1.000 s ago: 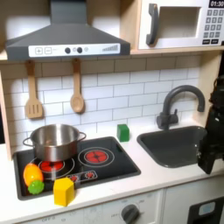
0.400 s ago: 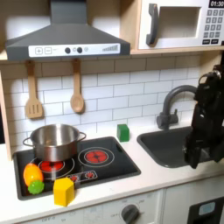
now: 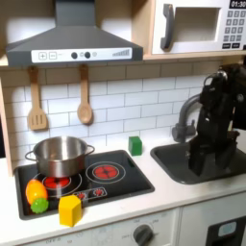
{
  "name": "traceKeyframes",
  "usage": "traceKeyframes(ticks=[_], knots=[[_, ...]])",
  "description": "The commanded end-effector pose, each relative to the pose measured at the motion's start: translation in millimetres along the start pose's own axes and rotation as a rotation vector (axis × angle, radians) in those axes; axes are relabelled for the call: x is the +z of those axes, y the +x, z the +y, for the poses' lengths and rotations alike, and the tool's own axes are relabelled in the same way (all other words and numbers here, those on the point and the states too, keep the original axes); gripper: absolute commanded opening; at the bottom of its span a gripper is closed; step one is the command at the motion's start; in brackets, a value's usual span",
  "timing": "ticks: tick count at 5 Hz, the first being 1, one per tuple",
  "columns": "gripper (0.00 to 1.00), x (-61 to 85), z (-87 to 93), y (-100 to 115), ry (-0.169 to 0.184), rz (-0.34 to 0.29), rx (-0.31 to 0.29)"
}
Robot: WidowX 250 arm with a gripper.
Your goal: Slide pot right
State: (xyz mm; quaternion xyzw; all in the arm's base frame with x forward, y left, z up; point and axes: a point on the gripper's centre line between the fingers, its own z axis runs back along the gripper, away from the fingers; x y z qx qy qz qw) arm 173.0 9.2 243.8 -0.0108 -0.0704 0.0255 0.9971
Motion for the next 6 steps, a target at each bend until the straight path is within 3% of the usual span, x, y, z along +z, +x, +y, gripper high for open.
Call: traceKeyframes(ticks=[1, 4, 6], knots=[[1.0, -2.8, 14.8, 33, 0.032, -0.04, 0.004], [1.0, -14.0, 38.8, 88, 0.085, -0.089, 0.009], [1.0, -22.2, 57.8, 118, 0.107, -0.109, 0.05]])
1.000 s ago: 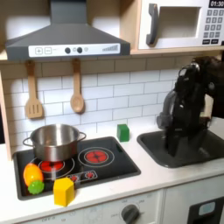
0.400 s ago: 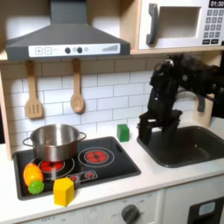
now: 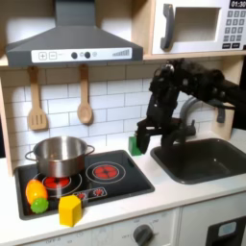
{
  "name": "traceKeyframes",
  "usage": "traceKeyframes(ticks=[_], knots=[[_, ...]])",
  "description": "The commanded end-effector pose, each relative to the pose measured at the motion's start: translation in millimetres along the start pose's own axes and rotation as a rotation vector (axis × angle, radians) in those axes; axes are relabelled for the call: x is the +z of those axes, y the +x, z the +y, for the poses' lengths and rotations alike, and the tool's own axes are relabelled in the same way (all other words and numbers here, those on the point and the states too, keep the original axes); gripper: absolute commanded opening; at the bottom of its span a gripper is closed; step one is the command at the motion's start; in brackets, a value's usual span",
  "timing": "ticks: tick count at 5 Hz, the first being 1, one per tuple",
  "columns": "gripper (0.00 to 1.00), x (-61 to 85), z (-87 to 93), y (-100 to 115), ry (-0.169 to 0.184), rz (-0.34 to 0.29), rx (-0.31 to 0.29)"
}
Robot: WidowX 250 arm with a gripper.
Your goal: Slide pot right
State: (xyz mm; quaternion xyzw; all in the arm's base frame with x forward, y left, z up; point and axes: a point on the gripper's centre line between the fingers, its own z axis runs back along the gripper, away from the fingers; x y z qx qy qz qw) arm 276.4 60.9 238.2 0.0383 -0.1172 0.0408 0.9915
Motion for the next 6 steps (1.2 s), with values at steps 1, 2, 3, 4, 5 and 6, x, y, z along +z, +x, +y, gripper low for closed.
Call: traceKeyframes(ticks=[1, 2, 3, 4, 5, 6], knots=[[1.0, -8.7, 25.0, 26, 0.033, -0.028, 0.066], [1.0, -12.9, 39.4, 37, 0.034, -0.037, 0.11], [1.0, -18.5, 51.6, 45, 0.052, -0.042, 0.139], [1.0, -22.4, 63.4, 55, 0.066, -0.061, 0.172], [1.0, -28.1, 75.0, 62, 0.079, -0.079, 0.208], [1.0, -33.1, 80.1, 70, 0.075, -0.09, 0.207]])
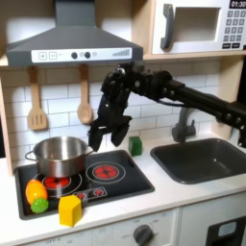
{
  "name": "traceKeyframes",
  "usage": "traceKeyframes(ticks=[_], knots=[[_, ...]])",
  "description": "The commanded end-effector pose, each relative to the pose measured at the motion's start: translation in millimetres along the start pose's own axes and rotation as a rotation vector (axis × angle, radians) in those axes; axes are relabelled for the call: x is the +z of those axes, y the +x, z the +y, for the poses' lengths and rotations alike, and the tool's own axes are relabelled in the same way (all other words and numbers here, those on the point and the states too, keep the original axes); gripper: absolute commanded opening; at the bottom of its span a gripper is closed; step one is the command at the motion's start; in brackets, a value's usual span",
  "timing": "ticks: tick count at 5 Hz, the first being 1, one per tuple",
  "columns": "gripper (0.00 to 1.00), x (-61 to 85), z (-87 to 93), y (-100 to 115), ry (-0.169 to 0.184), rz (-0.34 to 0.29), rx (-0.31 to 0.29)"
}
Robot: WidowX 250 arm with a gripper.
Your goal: Slide pot right
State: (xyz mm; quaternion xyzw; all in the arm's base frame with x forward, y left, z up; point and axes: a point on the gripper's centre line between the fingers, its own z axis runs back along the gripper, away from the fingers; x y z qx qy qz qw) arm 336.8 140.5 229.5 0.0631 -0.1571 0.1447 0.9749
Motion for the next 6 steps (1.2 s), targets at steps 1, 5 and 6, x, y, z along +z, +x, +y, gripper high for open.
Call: traceKeyframes(ticks=[1, 5, 6], knots=[[1.0, -10.3, 11.5, 21, 0.012, -0.024, 0.001], [1.0, -35.1, 25.7, 40, 0.045, -0.04, -0.016], [1.0, -36.1, 29.7, 46, 0.054, -0.047, -0.013]])
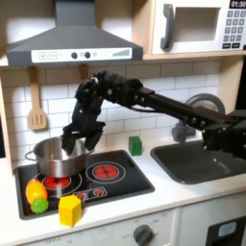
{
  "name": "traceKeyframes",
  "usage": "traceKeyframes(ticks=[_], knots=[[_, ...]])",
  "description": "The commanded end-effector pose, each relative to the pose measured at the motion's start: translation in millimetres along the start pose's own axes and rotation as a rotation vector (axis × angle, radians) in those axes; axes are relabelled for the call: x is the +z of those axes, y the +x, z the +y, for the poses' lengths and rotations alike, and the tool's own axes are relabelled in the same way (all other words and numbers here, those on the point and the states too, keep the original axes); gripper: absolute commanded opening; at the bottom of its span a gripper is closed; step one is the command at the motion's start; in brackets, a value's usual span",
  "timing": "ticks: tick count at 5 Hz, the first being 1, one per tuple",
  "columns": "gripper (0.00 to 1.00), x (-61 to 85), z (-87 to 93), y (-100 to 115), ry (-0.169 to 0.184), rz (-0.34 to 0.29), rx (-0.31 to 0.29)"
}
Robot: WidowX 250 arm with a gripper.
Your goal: Slide pot right
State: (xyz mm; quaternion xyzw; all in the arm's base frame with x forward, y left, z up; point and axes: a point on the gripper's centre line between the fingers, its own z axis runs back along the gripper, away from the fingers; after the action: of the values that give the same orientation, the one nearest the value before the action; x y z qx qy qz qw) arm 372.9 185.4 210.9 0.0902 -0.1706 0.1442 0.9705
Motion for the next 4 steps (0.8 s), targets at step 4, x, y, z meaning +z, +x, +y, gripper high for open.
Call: traceKeyframes(ticks=[4], knots=[[1.0, -17.6, -0.9, 26, -0.001, -0.018, -0.06]])
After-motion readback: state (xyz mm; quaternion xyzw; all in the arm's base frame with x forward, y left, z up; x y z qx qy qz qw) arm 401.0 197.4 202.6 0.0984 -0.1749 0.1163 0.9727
